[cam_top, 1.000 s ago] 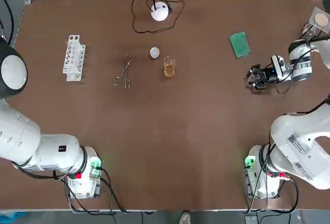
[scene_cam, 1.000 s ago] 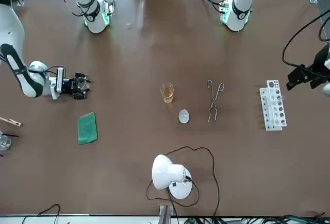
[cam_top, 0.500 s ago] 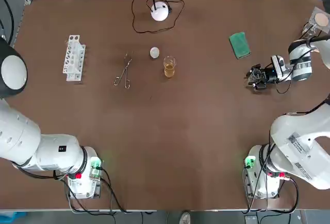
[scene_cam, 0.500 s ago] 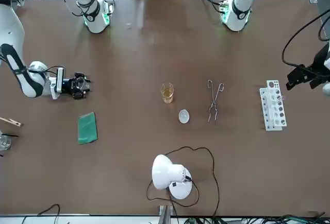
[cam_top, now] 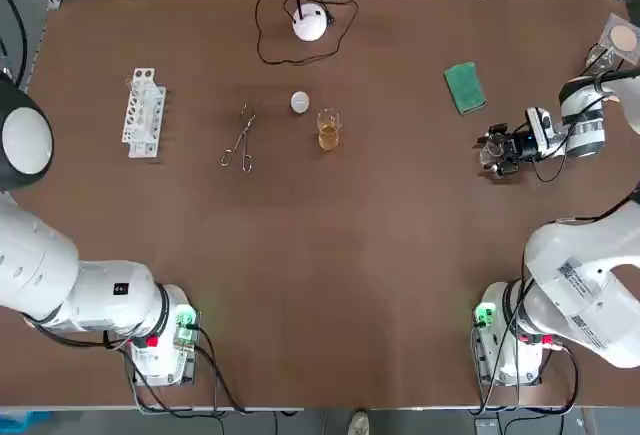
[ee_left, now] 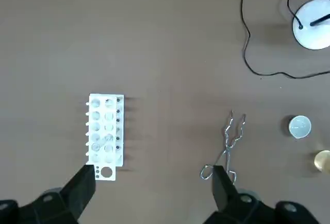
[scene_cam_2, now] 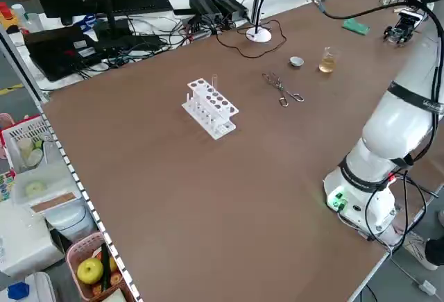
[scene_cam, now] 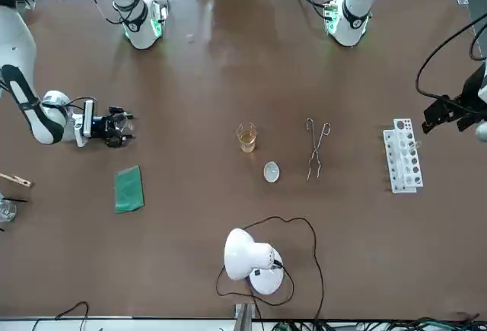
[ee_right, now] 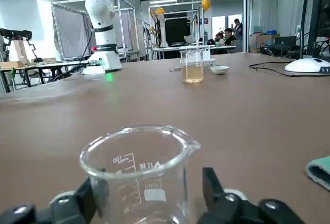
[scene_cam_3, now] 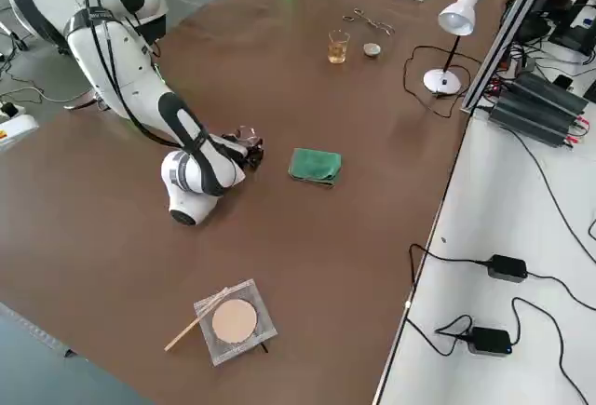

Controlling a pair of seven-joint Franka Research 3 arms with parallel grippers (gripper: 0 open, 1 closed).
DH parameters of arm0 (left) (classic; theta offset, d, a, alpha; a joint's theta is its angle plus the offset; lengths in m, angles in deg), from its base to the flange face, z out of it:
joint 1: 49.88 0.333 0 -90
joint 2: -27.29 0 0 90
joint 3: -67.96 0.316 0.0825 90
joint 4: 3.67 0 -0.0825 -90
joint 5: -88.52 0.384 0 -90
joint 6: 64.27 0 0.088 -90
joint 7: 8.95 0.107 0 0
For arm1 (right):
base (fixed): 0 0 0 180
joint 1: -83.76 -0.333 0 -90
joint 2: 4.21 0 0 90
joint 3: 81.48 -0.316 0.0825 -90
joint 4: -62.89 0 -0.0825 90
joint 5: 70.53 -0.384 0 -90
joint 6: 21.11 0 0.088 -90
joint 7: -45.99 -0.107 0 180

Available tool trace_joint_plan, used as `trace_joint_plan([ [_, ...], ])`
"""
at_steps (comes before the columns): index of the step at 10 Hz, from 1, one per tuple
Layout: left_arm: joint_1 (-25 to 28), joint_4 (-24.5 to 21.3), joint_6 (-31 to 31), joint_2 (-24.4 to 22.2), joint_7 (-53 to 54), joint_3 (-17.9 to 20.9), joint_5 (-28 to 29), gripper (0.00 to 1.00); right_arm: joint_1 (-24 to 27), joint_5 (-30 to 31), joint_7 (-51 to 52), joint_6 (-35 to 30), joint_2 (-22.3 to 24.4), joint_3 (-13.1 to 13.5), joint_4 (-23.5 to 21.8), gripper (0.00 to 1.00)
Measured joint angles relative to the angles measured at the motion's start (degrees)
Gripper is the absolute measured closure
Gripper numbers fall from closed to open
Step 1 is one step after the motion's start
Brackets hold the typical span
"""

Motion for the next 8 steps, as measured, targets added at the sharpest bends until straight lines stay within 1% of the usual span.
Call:
trace_joint_plan([
  [1,0.0,0.0,0.0,0.0,0.0,0.0,0.0,0.0,0.0,0.0,0.0,0.0,0.0,0.0,0.0,0.0],
  [4,0.0,0.1,0.0,0.0,0.0,0.0,0.0,0.0,0.0,0.0,0.0,-0.9,0.0,0.0,0.3,0.0],
  [8,0.0,0.3,0.0,0.0,0.0,-0.1,0.0,0.0,0.0,0.0,0.0,-4.9,0.0,0.1,0.8,0.0],
])
